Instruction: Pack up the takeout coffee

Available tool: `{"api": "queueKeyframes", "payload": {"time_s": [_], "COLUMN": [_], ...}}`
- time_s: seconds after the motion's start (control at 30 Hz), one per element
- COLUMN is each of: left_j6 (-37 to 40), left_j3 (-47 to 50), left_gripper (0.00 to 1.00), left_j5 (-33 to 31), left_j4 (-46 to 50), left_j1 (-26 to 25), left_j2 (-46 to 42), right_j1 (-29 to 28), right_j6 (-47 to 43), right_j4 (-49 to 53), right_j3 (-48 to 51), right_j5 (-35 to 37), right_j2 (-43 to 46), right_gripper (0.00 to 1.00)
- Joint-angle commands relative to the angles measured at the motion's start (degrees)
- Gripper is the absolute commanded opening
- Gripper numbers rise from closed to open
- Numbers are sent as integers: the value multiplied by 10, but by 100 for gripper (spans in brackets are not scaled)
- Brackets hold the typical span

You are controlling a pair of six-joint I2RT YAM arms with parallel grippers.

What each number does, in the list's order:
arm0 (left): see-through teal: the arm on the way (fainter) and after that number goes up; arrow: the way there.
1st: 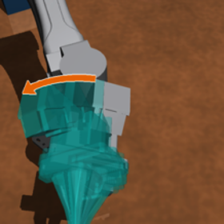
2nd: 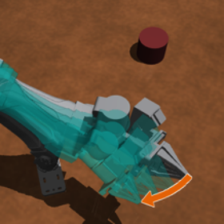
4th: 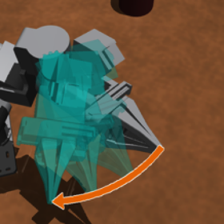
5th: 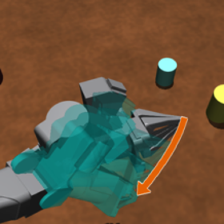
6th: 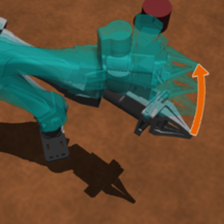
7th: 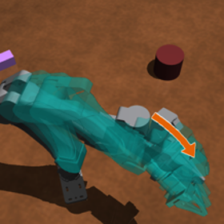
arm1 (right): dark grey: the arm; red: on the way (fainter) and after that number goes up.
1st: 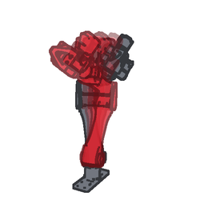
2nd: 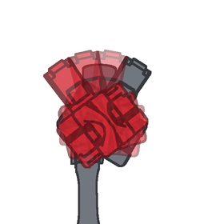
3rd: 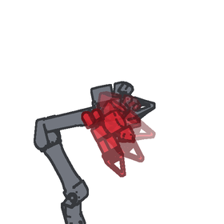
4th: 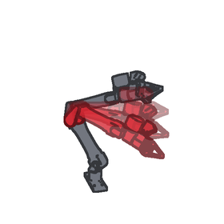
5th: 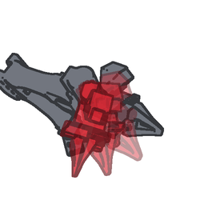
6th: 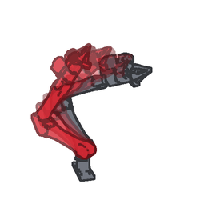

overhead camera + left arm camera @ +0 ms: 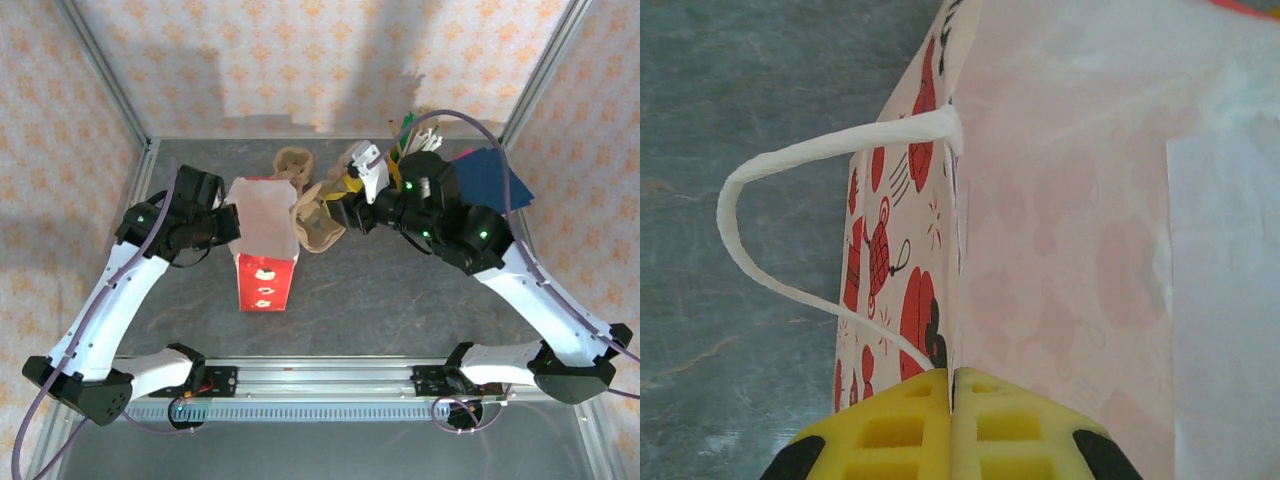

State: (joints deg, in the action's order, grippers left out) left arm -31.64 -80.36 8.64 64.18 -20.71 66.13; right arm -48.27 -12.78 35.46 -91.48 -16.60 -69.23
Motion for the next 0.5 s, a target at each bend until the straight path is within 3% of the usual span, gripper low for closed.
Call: {"api": "queueKeyframes", "payload": {"time_s": [0.0,0.33,0.47], "left_j6": [10,140,165], "left_j3": [19,48,51], "left_gripper": [0,0,0], "left_j5": [36,152,161], "left_j4": [-48,-130,-140], "left_j1": [-7,-8,-8], "left_j2": [-6,19,24], "right_j1": [3,13,30], "right_j6": [14,-28,-42], "right_j4": [26,65,74], "right_j3": [-41,-96,-97], "right_j5": [-32,-164,-241], "right_j2": [12,-74,-105], "right_gripper": [42,42,43]}}
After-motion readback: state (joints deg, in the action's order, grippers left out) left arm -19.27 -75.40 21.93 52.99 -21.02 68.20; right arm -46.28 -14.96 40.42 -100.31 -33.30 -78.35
